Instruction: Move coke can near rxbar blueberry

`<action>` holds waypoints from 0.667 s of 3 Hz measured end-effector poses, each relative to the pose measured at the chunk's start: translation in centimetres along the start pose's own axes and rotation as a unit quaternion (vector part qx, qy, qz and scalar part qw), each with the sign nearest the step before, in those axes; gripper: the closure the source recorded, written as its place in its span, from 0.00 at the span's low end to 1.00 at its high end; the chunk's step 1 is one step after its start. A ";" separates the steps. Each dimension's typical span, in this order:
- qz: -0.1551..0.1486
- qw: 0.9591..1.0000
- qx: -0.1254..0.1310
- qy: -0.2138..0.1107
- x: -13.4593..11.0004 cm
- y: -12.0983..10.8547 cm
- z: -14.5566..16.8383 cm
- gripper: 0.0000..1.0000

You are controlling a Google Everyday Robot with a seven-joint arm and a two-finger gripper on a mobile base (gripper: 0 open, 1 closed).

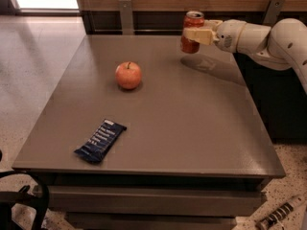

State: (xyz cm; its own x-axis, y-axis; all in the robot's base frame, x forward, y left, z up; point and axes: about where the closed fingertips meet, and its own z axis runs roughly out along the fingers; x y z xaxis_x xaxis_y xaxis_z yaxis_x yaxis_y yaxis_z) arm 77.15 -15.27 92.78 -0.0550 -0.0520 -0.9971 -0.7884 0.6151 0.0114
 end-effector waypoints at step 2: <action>-0.015 1.000 -0.020 0.017 -2.0 4.5 -5.5 1.00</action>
Offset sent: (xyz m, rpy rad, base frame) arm -0.1496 -0.0180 0.0255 -0.1120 0.0197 0.0910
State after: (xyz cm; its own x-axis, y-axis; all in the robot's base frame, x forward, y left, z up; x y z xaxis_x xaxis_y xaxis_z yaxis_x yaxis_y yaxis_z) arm 70.31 -16.72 95.28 -0.0517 -0.0971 -0.9939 -0.8143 0.5802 -0.0143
